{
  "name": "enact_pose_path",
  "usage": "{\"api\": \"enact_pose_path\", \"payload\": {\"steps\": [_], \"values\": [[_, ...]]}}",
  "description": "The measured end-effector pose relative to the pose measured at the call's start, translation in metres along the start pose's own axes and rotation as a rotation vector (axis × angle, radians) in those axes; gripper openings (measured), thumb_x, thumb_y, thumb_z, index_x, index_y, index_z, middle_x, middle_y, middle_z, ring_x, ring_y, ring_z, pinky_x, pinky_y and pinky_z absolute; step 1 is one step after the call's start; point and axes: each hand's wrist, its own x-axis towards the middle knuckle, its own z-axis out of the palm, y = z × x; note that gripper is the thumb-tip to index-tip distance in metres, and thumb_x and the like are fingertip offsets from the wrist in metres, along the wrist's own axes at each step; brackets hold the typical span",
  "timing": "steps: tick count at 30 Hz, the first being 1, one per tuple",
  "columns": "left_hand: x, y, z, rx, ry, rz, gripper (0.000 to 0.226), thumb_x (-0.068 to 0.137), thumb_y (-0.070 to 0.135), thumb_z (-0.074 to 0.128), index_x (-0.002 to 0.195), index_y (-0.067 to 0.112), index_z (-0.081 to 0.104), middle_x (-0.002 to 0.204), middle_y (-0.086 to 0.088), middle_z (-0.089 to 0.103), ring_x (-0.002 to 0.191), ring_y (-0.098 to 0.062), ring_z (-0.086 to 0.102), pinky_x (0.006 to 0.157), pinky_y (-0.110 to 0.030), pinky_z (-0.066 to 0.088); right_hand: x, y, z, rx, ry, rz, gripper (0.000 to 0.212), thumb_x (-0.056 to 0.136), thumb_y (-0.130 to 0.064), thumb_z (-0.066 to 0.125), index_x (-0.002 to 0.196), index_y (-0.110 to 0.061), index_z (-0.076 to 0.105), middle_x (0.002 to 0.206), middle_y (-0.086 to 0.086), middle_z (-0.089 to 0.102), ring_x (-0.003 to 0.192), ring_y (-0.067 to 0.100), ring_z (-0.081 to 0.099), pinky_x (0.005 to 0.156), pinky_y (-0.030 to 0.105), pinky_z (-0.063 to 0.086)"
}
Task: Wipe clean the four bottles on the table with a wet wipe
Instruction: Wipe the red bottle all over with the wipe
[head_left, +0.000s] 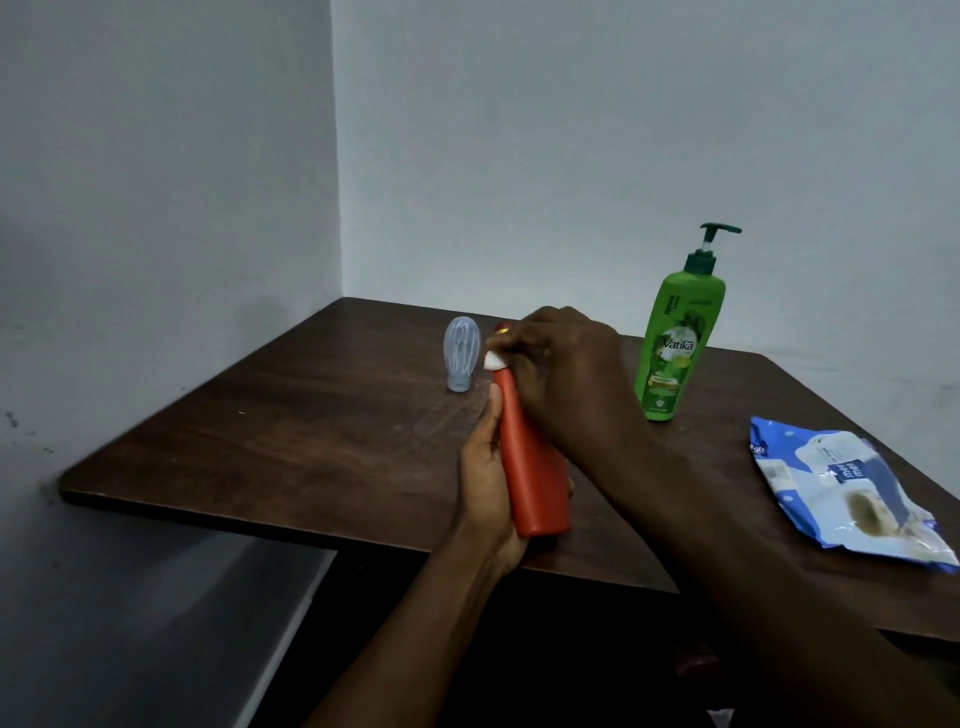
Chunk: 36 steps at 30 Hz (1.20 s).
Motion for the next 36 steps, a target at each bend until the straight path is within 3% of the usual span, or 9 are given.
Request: {"api": "enact_pose_path", "payload": {"steps": [3,10,14,18,22,24,29,32,36], "values": [[-0.002,0.0,0.001,0.014,0.013,0.009,0.047,0.098,0.051,0.047,0.086,0.014,0.073,0.073,-0.006,0.069,0.059,-0.017,0.066,0.055,-0.029,0.052,0.004,-0.006,0.006,-0.043,-0.039,-0.014,0.021,0.08,-0.005,0.068,0.092,-0.017,0.08,0.089,-0.002,0.073,0.09,0.016,0.062,0.076,0.018,0.038],[-0.004,0.002,-0.001,0.06,0.01,0.001,0.06,0.093,0.061,0.049,0.119,0.008,0.066,0.083,-0.014,0.068,0.065,-0.024,0.065,0.058,-0.035,0.052,0.004,0.003,-0.018,0.034,-0.017,0.108,0.013,0.08,-0.012,0.071,0.088,-0.017,0.08,0.09,-0.001,0.077,0.086,0.015,0.071,0.083,0.039,0.056],[-0.003,0.0,-0.004,0.068,-0.023,-0.01,0.073,0.087,0.065,0.054,0.127,0.004,0.06,0.091,-0.016,0.068,0.069,-0.024,0.066,0.06,-0.036,0.053,0.005,0.007,-0.03,0.049,-0.032,0.197,0.013,0.08,-0.007,0.075,0.087,-0.017,0.08,0.09,-0.002,0.077,0.083,0.007,0.069,0.083,0.025,0.056],[-0.004,0.0,0.001,0.112,-0.028,0.009,0.066,0.085,0.062,0.052,0.124,0.01,0.063,0.086,-0.014,0.068,0.067,-0.023,0.065,0.058,-0.035,0.052,0.012,-0.004,-0.027,0.014,-0.05,0.125,0.016,0.078,-0.007,0.073,0.085,-0.018,0.081,0.088,-0.004,0.077,0.084,0.01,0.071,0.081,0.035,0.058],[-0.005,-0.001,0.0,0.136,0.0,0.019,0.057,0.093,0.059,0.048,0.115,0.009,0.066,0.083,-0.012,0.069,0.064,-0.022,0.064,0.057,-0.034,0.051,0.017,-0.013,-0.018,-0.044,-0.11,0.068,0.019,0.076,-0.009,0.07,0.085,-0.022,0.081,0.089,-0.007,0.077,0.086,0.008,0.07,0.081,0.033,0.057],[-0.005,0.0,0.0,0.131,-0.008,0.007,0.063,0.09,0.062,0.05,0.12,0.008,0.065,0.085,-0.013,0.07,0.065,-0.022,0.064,0.057,-0.034,0.051,0.016,-0.01,-0.019,-0.036,-0.101,0.09,0.016,0.077,-0.013,0.072,0.086,-0.023,0.081,0.089,-0.008,0.077,0.086,0.006,0.07,0.082,0.031,0.056],[-0.003,0.0,-0.003,0.062,-0.03,-0.019,0.077,0.086,0.068,0.056,0.128,0.004,0.061,0.093,-0.017,0.067,0.069,-0.024,0.064,0.059,-0.035,0.052,0.009,0.01,-0.033,-0.002,-0.048,0.19,0.011,0.079,-0.012,0.076,0.085,-0.02,0.082,0.087,-0.005,0.077,0.078,0.005,0.069,0.075,0.016,0.053],[-0.002,-0.003,-0.007,0.044,-0.052,-0.006,0.08,0.082,0.069,0.06,0.129,0.004,0.059,0.1,-0.019,0.066,0.073,-0.026,0.065,0.062,-0.036,0.053,0.002,0.02,-0.034,0.014,0.002,0.223,0.012,0.081,-0.011,0.075,0.087,-0.019,0.081,0.088,-0.004,0.078,0.081,0.005,0.07,0.08,0.026,0.058],[-0.002,-0.002,-0.003,0.055,-0.03,-0.017,0.069,0.088,0.064,0.054,0.124,0.006,0.063,0.088,-0.016,0.069,0.067,-0.025,0.065,0.06,-0.035,0.052,-0.004,0.01,-0.023,0.089,0.094,0.126,0.013,0.082,-0.01,0.075,0.091,-0.017,0.08,0.088,-0.003,0.077,0.083,0.007,0.07,0.076,0.033,0.058]]}}
